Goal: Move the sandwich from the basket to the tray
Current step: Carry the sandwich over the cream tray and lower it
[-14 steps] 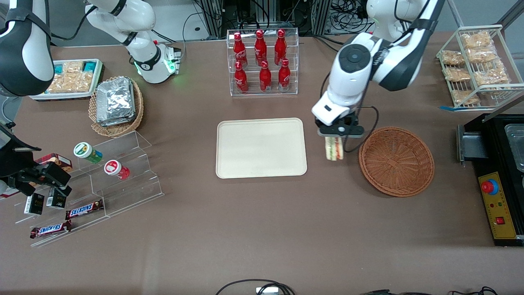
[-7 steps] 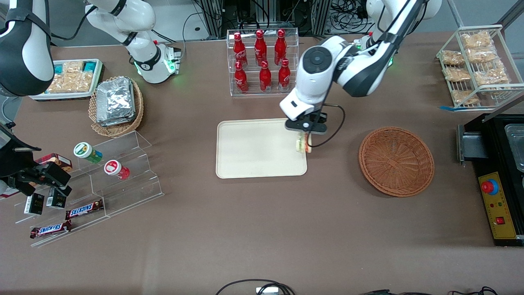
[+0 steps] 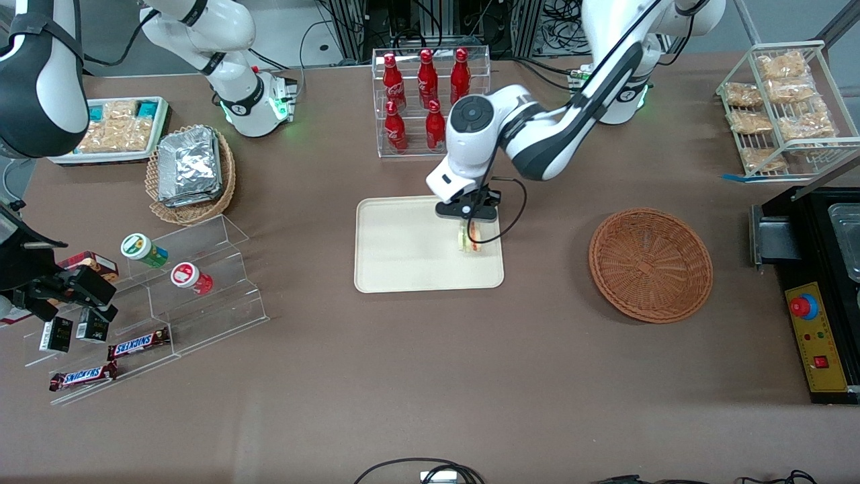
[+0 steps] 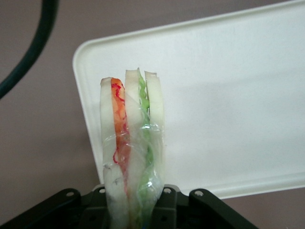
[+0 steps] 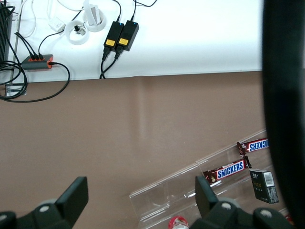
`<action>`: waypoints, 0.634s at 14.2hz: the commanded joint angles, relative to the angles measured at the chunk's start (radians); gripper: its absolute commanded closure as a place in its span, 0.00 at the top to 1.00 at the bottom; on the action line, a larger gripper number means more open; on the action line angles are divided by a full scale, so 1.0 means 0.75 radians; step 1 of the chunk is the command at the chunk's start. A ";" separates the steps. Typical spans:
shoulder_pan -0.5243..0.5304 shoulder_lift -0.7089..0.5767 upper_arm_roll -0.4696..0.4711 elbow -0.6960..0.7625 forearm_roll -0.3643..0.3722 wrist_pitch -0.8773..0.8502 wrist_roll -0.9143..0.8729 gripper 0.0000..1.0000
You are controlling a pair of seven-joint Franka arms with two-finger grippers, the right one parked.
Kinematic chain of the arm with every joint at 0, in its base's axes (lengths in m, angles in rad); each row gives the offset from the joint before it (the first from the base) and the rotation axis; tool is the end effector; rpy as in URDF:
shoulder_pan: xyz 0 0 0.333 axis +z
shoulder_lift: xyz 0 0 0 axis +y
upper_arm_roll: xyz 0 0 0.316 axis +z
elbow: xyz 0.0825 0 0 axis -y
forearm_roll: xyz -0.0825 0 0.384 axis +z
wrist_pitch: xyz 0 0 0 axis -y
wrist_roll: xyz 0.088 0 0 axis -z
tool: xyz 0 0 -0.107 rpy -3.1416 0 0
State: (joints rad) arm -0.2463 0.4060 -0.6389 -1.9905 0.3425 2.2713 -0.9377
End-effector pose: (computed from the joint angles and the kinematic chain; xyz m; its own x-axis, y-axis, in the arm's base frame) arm 0.3980 -0.4507 0.2916 0.9904 -0.1383 -0.0018 -0.1383 -0.9899 -0.0304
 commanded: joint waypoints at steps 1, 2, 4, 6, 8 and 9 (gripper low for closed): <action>-0.046 0.101 0.005 0.038 0.112 0.013 -0.130 0.00; -0.054 0.131 0.009 0.038 0.148 0.015 -0.159 0.01; -0.056 0.187 0.009 0.038 0.218 0.031 -0.196 0.03; -0.058 0.217 0.009 0.038 0.251 0.046 -0.220 0.06; -0.058 0.238 0.009 0.034 0.267 0.046 -0.222 0.14; -0.060 0.242 0.009 0.034 0.267 0.046 -0.222 0.21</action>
State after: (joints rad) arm -0.2752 0.5713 -0.6381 -1.9880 0.5169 2.3062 -1.0767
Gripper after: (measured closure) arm 0.833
